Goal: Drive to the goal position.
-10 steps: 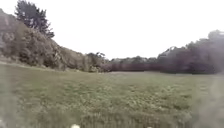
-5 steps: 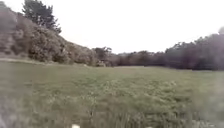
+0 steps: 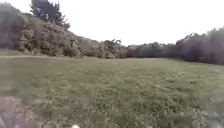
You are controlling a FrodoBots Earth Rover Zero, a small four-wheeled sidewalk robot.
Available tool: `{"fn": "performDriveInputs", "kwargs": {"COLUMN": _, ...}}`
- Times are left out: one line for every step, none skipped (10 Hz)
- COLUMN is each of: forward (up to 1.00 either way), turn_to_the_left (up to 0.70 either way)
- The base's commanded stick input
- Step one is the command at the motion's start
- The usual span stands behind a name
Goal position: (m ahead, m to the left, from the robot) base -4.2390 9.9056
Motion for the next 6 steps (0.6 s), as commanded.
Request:
{"fn": "performDriveInputs", "kwargs": {"forward": -0.70, "turn_to_the_left": -0.35}}
{"fn": "performDriveInputs", "kwargs": {"forward": -0.70, "turn_to_the_left": -0.35}}
{"fn": "performDriveInputs", "kwargs": {"forward": -0.70, "turn_to_the_left": -0.35}}
{"fn": "performDriveInputs", "kwargs": {"forward": -0.70, "turn_to_the_left": -0.35}}
{"fn": "performDriveInputs", "kwargs": {"forward": -0.70, "turn_to_the_left": -0.35}}
{"fn": "performDriveInputs", "kwargs": {"forward": -0.70, "turn_to_the_left": -0.34}}
